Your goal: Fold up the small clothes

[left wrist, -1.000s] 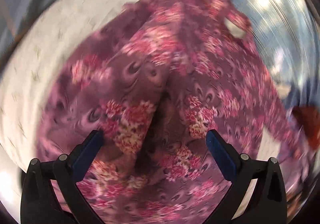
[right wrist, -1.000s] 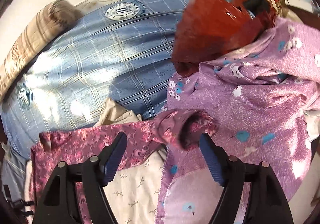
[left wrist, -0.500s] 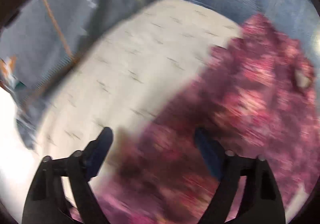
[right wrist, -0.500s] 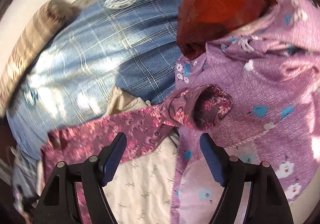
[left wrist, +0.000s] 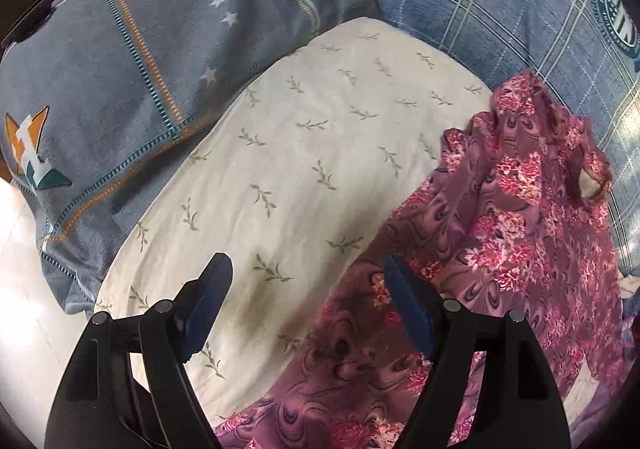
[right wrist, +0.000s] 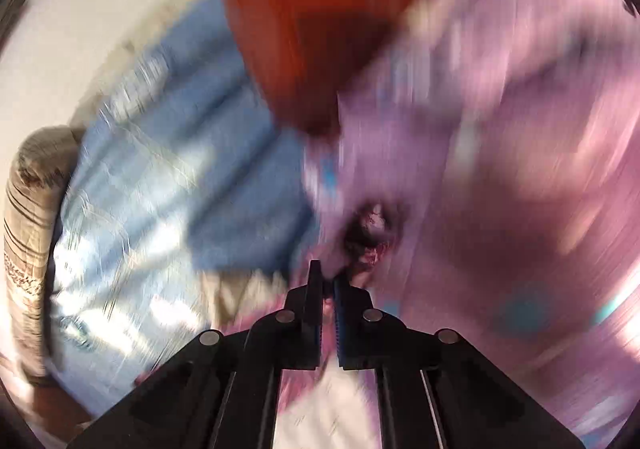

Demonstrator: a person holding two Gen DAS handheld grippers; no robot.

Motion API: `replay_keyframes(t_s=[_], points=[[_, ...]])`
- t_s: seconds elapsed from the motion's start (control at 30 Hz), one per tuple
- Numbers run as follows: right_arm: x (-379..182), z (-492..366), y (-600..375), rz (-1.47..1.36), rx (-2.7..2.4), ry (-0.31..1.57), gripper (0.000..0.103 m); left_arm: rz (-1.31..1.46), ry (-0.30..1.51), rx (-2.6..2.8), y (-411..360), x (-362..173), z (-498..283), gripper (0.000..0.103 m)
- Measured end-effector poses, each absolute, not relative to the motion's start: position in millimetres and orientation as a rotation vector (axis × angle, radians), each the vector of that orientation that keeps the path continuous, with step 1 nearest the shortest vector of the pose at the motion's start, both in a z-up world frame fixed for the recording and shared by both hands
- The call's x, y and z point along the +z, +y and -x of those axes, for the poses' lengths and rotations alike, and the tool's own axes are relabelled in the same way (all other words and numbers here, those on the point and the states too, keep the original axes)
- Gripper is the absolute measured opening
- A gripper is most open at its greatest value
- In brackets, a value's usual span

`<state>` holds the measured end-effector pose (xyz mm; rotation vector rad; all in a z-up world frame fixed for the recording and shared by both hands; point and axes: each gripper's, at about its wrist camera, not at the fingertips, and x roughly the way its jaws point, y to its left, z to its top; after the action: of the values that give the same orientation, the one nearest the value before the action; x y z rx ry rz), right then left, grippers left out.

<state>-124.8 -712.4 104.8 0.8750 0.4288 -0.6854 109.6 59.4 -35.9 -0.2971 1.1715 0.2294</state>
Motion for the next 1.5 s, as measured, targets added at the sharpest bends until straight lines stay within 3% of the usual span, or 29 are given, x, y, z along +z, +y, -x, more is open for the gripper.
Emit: replay_keyframes(t_s=[0.1,0.17,0.23,0.33,0.43,0.6,0.67,0.7,0.97,1.17,1.3,1.5], points=[[118.4,134.1,-731.6,-0.832,-0.761,0.474,0.014,0.308,1.172,0.204,54.9,-35.6,-112.3,0.078],[115.5,140.1,-734.8,-0.851,-0.742,0.504,0.029,0.321,1.176,0.164,49.5,-38.2,-112.0,0.078],[114.0,150.2,-728.0,-0.864,-0.722,0.471,0.051,0.308,1.198,0.146,41.5,-43.5,-113.3,0.078],[109.1,152.8,-713.3,-0.895,-0.626,0.426,0.063,0.295,1.243,0.122,27.8,-54.1,-118.0,0.078],[95.8,132.3,-700.9,-0.877,-0.618,0.502,0.070,0.276,1.253,0.103,16.9,-58.2,-116.3,0.078],[77.6,103.3,-700.1,-0.790,-0.770,0.556,0.067,0.244,1.278,0.070,0.6,-63.1,-117.7,0.078],[77.1,104.8,-701.6,-0.789,-0.783,0.515,0.025,0.220,1.287,0.070,-4.0,-65.7,-119.4,0.079],[79.5,102.9,-703.2,-0.790,-0.770,0.515,0.011,0.219,1.290,0.065,-4.0,-67.5,-119.5,0.079],[128.5,49.6,-627.6,-0.681,-0.539,0.479,0.010,0.286,1.275,0.010,20.1,-62.9,-111.5,0.079],[142.2,-78.2,-465.1,-0.600,-0.123,0.562,0.010,0.332,1.250,-0.019,56.2,-53.4,-96.6,0.079],[119.7,-138.7,-343.0,-0.543,0.063,0.637,0.011,0.340,1.229,-0.014,79.9,-44.6,-86.1,0.079],[32.2,-179.0,-212.9,-0.519,0.210,0.877,0.014,0.362,1.216,0.023,102.3,-51.0,-85.5,0.079]])
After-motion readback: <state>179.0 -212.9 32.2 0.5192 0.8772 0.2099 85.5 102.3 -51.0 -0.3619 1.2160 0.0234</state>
